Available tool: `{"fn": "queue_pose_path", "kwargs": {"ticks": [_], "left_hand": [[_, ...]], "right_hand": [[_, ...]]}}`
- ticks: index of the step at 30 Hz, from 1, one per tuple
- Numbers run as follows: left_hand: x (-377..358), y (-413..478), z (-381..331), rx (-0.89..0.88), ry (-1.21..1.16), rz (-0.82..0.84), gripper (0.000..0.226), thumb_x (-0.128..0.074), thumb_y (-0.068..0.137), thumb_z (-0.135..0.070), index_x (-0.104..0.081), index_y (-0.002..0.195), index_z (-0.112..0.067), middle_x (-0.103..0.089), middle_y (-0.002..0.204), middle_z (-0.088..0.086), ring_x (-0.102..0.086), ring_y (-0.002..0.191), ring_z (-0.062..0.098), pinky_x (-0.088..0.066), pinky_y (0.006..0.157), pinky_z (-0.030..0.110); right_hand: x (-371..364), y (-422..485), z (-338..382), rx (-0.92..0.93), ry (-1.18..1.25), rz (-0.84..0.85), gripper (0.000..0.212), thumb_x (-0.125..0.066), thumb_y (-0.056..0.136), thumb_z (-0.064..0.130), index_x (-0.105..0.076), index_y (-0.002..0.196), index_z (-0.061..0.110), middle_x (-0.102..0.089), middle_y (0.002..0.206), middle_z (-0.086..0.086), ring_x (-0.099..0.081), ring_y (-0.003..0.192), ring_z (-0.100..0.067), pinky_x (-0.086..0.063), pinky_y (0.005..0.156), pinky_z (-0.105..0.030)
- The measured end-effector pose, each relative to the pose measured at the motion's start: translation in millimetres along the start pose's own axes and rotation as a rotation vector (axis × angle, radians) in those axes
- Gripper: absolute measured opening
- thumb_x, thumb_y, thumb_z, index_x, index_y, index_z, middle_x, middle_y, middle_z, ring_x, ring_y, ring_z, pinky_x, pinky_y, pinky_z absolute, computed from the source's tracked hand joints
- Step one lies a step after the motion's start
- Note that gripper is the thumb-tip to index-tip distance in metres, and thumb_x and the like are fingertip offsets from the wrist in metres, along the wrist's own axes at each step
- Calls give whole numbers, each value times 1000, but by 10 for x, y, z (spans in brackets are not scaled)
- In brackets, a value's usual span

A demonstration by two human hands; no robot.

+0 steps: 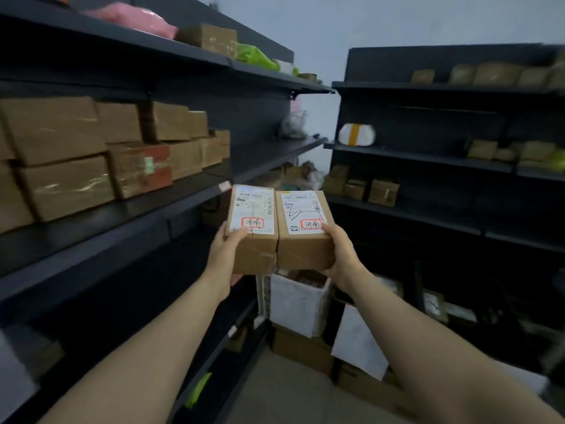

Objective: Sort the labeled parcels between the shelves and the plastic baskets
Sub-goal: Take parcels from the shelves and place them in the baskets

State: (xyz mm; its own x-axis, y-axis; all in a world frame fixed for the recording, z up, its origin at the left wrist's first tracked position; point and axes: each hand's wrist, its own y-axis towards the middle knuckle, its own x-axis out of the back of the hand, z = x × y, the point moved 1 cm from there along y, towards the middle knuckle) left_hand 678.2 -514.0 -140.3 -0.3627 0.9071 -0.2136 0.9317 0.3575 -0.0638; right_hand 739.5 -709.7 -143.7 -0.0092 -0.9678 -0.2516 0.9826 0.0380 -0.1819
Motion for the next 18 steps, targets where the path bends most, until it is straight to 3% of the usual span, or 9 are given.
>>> {"fn": "queue_pose_path", "kwargs": {"ticks": [5,9,14,18], "left_hand": [[-868,844,432,133,-7,-18,22,-60,88,-28,-63,109,-26,-67,83,-3,-63,68,14,-47,45,20],[-1169,1508,739,203,62,-54,19,-62,86,-30,-64,104,-24,-67,84,-3,-63,73,16,-47,56,26],[-1179,2454,1267,328,178,-151,41,-69,57,-62,-68,88,-35,-72,90,-5,-66,90,21,-52,88,43],[-1369,3159,1575,290,176,-129,17,-63,84,-34,-64,98,-22,-67,87,4,-64,75,22,-54,68,34]], "right_hand": [[750,948,23,-25,-75,-108,53,-60,87,45,-46,135,28,-60,124,-6,-62,107,-25,-52,92,-51],[1140,1634,-6,-46,-153,-212,60,-58,90,44,-36,143,26,-53,128,-7,-56,107,-24,-50,95,-52],[1275,2465,-229,-113,-204,-257,67,-61,89,42,-32,146,21,-53,121,-6,-57,100,-21,-51,91,-45],[1197,3241,-522,-176,-227,-288,67,-61,90,39,-31,146,18,-52,115,-5,-55,95,-20,-50,91,-43]]}}
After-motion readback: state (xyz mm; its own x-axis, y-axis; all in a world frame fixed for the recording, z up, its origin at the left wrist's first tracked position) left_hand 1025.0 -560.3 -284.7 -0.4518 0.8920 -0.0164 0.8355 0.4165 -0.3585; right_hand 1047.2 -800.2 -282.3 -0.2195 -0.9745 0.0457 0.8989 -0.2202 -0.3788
